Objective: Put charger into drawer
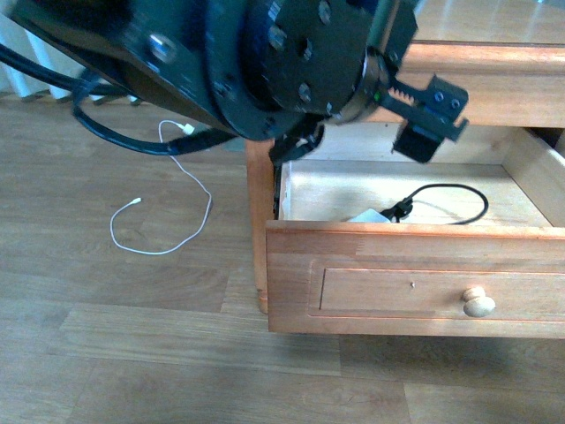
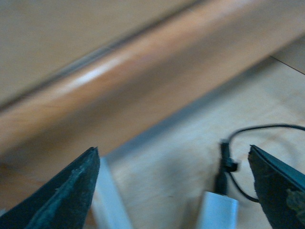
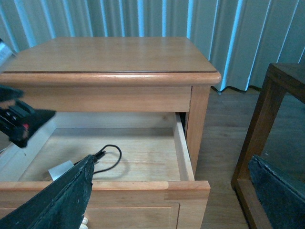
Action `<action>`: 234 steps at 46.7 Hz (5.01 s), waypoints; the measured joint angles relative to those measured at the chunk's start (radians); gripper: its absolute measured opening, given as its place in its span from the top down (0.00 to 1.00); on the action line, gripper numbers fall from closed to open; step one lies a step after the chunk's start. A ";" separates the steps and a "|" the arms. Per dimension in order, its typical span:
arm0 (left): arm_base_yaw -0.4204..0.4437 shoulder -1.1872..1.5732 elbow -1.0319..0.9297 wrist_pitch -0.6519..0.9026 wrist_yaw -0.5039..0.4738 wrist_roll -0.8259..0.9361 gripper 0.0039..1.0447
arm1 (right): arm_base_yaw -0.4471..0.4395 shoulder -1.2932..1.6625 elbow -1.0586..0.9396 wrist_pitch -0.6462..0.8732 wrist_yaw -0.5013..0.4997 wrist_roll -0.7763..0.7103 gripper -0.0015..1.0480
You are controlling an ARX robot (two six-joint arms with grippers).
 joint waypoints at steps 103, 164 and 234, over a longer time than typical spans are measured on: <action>0.620 -2.065 -1.317 -0.448 0.238 -0.217 0.96 | 0.001 0.000 0.000 0.000 0.000 0.000 0.08; 0.620 -2.069 -1.317 -0.448 0.238 -0.217 0.06 | 0.417 1.467 0.703 0.287 0.271 0.132 0.08; 0.620 -2.069 -1.317 -0.448 0.237 -0.217 0.06 | 0.235 0.538 0.272 0.054 0.003 0.148 0.08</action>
